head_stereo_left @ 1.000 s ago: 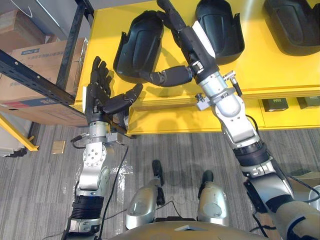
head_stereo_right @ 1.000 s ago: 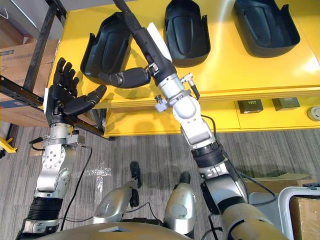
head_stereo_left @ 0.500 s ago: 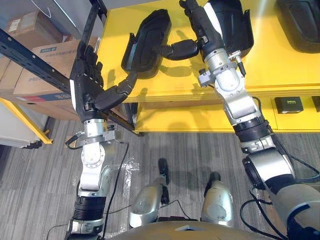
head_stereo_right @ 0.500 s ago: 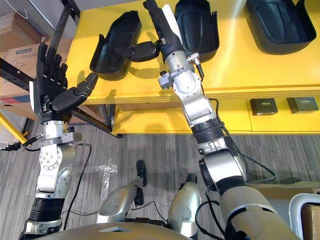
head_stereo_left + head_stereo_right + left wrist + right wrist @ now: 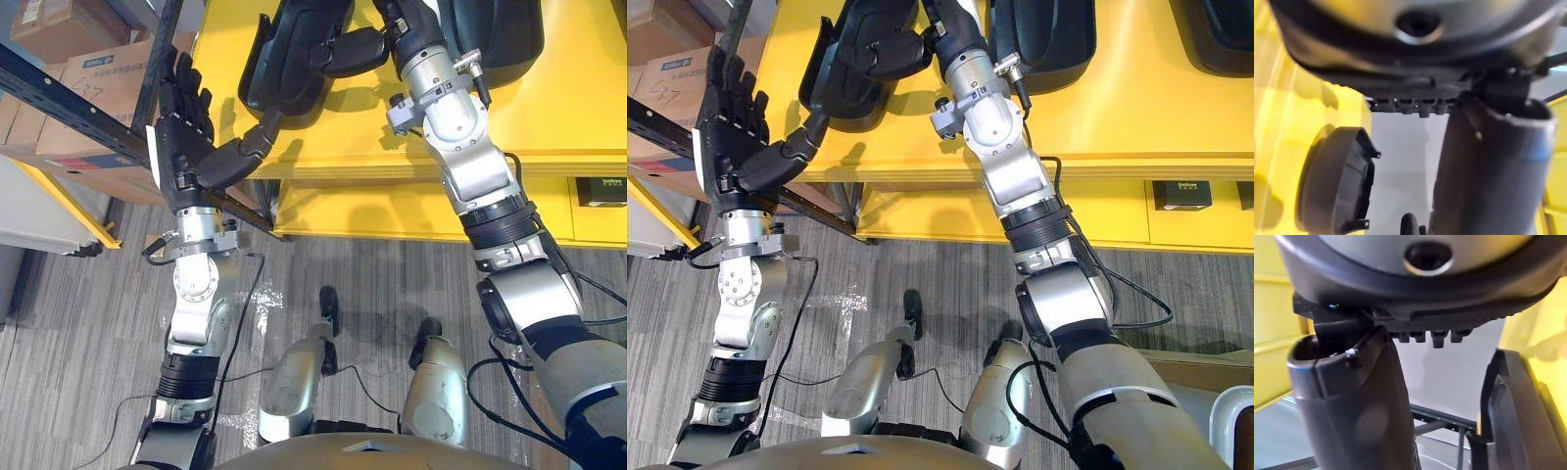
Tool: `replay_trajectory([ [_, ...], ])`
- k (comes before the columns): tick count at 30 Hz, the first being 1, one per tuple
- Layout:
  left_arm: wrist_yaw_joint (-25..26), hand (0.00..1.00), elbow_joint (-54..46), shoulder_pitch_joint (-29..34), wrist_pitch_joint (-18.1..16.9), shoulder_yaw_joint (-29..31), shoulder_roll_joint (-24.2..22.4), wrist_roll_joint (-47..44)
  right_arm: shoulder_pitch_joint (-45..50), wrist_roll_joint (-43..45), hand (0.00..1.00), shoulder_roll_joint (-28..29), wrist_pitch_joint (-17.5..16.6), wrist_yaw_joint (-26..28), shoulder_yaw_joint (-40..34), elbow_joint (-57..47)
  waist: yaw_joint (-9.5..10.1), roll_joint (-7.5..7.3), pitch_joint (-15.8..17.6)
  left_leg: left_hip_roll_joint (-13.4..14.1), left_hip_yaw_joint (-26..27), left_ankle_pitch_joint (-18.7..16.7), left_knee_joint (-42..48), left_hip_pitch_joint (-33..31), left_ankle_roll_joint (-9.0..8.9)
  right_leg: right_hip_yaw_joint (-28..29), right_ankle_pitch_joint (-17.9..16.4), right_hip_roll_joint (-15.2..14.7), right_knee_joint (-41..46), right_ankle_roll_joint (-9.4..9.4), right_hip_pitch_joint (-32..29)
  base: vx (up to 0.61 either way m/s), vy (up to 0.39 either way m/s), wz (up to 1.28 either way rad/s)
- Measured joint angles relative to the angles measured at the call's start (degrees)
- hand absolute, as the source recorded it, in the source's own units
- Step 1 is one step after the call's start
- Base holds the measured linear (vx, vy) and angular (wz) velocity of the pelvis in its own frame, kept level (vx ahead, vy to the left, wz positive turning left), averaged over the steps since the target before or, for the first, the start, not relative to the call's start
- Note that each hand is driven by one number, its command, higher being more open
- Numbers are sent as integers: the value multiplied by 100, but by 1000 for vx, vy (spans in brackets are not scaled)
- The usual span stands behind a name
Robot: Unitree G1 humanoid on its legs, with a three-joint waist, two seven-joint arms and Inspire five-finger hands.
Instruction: Walk over and take three plastic housings, then place them on the shelf
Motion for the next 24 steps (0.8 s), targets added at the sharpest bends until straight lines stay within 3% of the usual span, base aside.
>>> replay_trajectory([
  [6, 6, 100, 132, -289, 23, -61, 0, -2, -160, -7, 100, 8, 350, 34, 143, 455, 60, -51, 47, 33, 3, -86, 185, -123, 22, 14, -29, 2, 38, -23, -67, -2, -51, -1],
  [12, 168, 100, 132, -339, 30, -87, -53, 8, -306, -10, 100, 14, 466, 82, 144, 635, 105, -51, 59, 40, 3, -72, 206, -128, 40, 18, -24, -1, 47, -15, -68, 13, -45, -1],
  [15, 332, 100, 132, -370, 32, -86, -101, 14, -455, -9, 100, 5, 470, 195, 144, 647, 109, -41, 202, 60, -3, -90, 263, -115, 28, 11, -32, 4, 58, -25, -31, -9, -43, -1],
  [24, 832, 100, 127, -381, 31, 62, -127, 29, -486, -5, 100, -5, 388, 264, 258, 1155, 159, -44, 209, 97, -109, -91, 285, -116, 28, -121, -34, 41, 20, -33, 82, -14, -45, 5],
])
